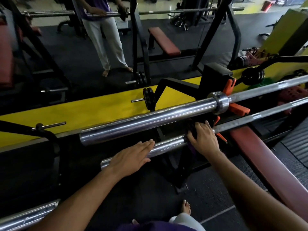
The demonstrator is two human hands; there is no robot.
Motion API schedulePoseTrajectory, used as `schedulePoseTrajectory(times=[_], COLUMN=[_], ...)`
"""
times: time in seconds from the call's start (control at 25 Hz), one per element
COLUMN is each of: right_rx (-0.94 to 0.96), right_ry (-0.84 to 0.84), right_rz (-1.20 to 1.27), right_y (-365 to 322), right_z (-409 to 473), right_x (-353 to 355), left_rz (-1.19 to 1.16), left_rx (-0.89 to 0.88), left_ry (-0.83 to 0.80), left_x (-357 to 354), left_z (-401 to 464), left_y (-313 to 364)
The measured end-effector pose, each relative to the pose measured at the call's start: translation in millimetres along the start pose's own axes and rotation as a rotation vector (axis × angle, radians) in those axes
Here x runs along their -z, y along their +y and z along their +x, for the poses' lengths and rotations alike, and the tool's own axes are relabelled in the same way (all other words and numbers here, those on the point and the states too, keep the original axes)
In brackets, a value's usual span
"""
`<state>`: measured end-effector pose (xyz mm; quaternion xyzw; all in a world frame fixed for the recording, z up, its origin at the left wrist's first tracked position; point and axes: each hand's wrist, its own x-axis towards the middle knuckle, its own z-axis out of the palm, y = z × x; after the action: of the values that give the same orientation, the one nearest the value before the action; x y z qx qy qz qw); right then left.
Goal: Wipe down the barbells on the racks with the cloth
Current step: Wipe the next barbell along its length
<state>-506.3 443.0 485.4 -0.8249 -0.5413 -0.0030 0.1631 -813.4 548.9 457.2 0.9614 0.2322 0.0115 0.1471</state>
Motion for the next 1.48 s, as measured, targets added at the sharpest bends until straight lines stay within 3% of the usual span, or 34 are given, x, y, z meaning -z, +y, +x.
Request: schedulePoseTrajectory(times=[0.08, 0.12, 0.2, 0.28, 0.44, 0.6, 0.72, 0.84, 0.92, 1.08, 1.16, 1.24, 1.36, 1.48], right_rx=[-0.14, -0.165, -0.099, 0.005, 0.131, -0.028, -0.21, -0.171, -0.014, 0.181, 0.082, -0.051, -0.106, -0.133], right_ry=[-0.247, -0.391, -0.55, -0.488, -0.038, 0.102, -0.089, -0.372, -0.314, 0.002, 0.136, 0.201, 0.106, -0.22], right_rz=[-0.064, -0.119, -0.189, -0.168, 0.207, 0.124, 0.072, -0.079, -0.072, 0.279, 0.349, 0.268, 0.087, -0.004], right_y=[-22.9, -38.0, -68.4, -84.9, -48.7, 0.8, -25.0, -66.0, -87.7, -60.6, -22.7, -0.5, -8.9, -45.8], right_z=[33.5, 48.4, 62.0, 41.3, -46.8, -33.2, 10.8, 40.9, 16.9, -66.5, -72.0, -59.7, -13.7, 26.6], right_x=[15.1, 17.7, 11.7, -2.5, -21.1, -18.6, 7.1, 12.1, -5.2, -39.0, -41.2, -37.1, -20.1, -7.0], left_rz=[0.024, 0.044, 0.085, 0.092, -0.004, 0.006, 0.014, -0.003, -0.066, -0.099, -0.099, -0.087, -0.094, -0.097], left_rx=[0.015, -0.012, -0.022, -0.02, -0.053, -0.055, -0.066, -0.049, -0.019, -0.007, 0.008, 0.024, 0.027, 0.042], left_ry=[-0.034, 0.039, 0.074, 0.117, 0.098, 0.091, 0.11, 0.098, 0.043, 0.024, 0.011, -0.005, -0.017, -0.04], left_x=[-0.3, -2.2, -4.4, -3.0, -8.6, -7.4, -5.5, -2.6, -1.0, 2.8, 6.0, 10.5, 11.6, 10.4], left_z=[-1.1, -2.6, -6.7, -4.9, -2.0, -2.2, -1.7, -2.0, -1.8, -0.9, 0.6, 0.3, 1.2, 1.8], left_y=[3.1, 5.3, 5.5, 0.3, -3.7, -4.1, -4.1, 0.3, -1.9, -2.7, 0.0, 2.6, 1.4, 1.4])
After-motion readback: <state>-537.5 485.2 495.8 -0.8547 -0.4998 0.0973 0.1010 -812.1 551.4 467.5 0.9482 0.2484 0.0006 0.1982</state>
